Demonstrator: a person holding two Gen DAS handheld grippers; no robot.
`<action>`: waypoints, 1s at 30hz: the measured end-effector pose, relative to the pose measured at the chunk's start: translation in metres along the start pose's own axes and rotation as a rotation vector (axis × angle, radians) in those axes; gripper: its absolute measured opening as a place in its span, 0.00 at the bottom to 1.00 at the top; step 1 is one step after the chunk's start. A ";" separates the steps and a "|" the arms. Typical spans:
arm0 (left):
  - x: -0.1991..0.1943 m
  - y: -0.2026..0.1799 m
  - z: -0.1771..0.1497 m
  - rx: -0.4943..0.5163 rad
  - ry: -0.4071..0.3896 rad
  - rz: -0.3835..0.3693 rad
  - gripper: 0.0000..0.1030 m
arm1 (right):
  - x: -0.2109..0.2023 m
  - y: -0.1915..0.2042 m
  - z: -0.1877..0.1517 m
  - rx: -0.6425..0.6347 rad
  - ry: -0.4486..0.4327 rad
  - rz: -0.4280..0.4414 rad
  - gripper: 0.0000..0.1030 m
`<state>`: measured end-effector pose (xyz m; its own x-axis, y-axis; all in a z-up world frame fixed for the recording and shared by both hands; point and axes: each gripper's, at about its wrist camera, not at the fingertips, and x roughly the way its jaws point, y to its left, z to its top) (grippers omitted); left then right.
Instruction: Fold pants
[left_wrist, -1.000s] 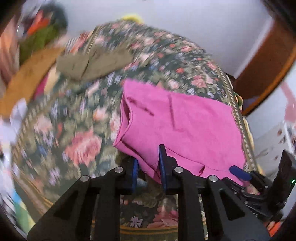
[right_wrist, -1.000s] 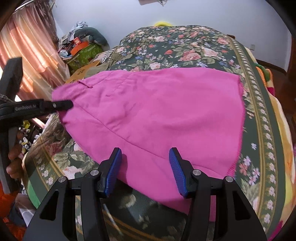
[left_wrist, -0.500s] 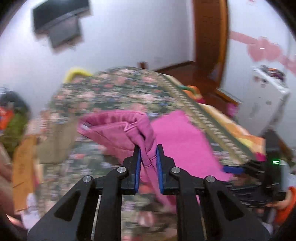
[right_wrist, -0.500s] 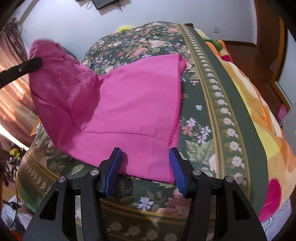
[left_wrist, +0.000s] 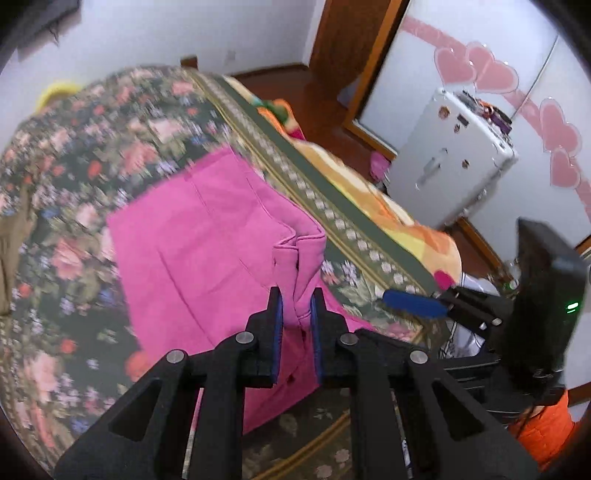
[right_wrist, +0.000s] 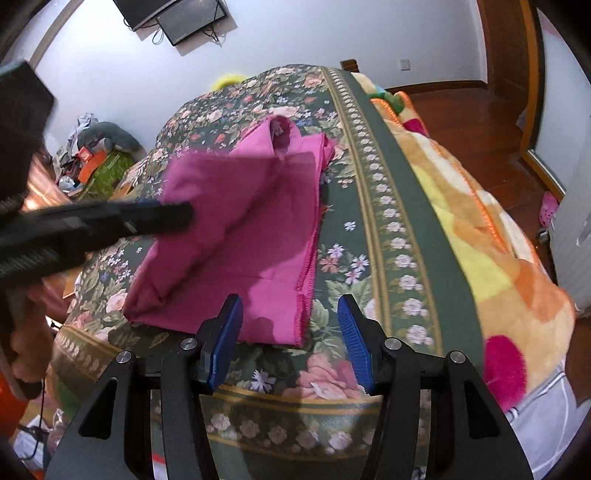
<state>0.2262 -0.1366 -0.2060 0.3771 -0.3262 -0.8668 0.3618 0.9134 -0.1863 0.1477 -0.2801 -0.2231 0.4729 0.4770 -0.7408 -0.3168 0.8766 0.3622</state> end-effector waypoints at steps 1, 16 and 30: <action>0.004 -0.001 -0.001 -0.001 0.011 -0.003 0.14 | -0.002 -0.001 -0.001 0.001 -0.003 -0.003 0.48; -0.027 0.043 0.010 -0.041 -0.068 0.139 0.64 | -0.016 0.005 0.009 0.043 -0.056 0.017 0.48; 0.035 0.158 0.075 -0.053 0.027 0.314 0.64 | 0.034 0.012 0.022 0.034 -0.021 -0.009 0.56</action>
<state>0.3607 -0.0219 -0.2316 0.4402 -0.0204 -0.8977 0.1861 0.9801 0.0690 0.1783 -0.2518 -0.2315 0.4931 0.4704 -0.7318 -0.2847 0.8821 0.3752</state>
